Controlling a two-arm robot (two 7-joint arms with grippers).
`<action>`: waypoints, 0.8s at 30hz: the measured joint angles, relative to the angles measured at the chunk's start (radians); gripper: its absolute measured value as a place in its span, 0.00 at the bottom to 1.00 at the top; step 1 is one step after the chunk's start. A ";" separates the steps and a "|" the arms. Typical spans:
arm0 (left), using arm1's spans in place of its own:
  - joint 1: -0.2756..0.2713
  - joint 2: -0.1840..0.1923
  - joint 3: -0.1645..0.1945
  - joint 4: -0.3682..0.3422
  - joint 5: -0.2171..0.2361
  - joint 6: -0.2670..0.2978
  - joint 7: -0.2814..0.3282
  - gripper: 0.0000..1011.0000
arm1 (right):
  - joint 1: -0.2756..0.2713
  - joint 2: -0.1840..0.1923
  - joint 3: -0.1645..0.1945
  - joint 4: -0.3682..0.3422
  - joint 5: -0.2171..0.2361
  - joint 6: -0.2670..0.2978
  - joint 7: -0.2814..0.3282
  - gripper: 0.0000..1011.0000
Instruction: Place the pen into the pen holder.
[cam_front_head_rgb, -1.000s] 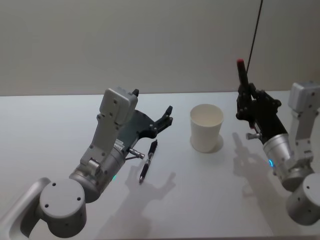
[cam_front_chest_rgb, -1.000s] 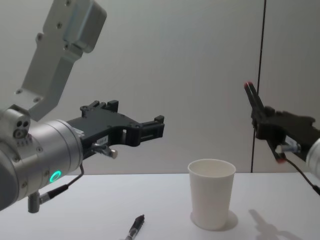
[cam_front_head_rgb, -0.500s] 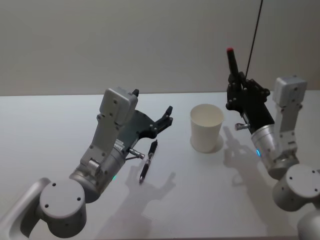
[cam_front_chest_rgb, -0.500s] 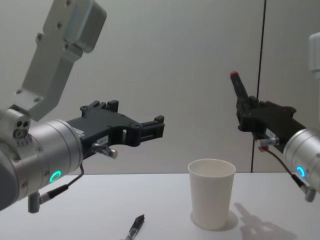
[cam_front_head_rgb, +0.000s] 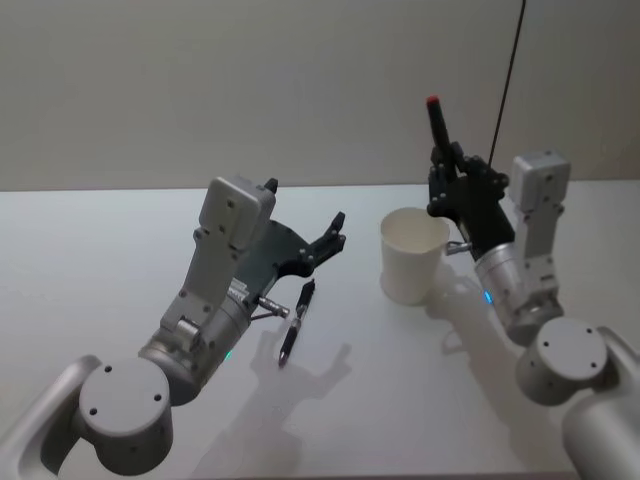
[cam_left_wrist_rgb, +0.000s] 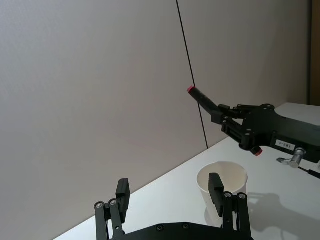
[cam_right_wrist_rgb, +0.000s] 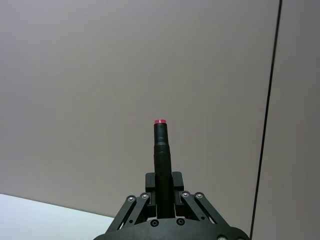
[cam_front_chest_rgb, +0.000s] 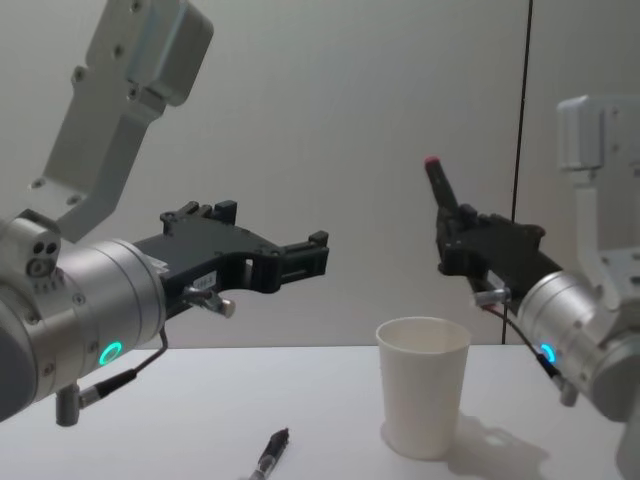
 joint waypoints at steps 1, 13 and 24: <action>0.000 0.000 0.000 0.000 0.000 0.000 0.000 0.99 | 0.007 -0.003 -0.001 0.013 -0.001 -0.005 0.000 0.18; 0.000 0.000 0.000 0.000 0.000 0.000 0.000 0.99 | 0.138 -0.050 -0.015 0.269 -0.025 -0.122 0.002 0.18; 0.000 0.000 0.000 0.000 0.000 0.000 0.000 0.99 | 0.245 -0.084 -0.020 0.478 -0.044 -0.216 -0.008 0.27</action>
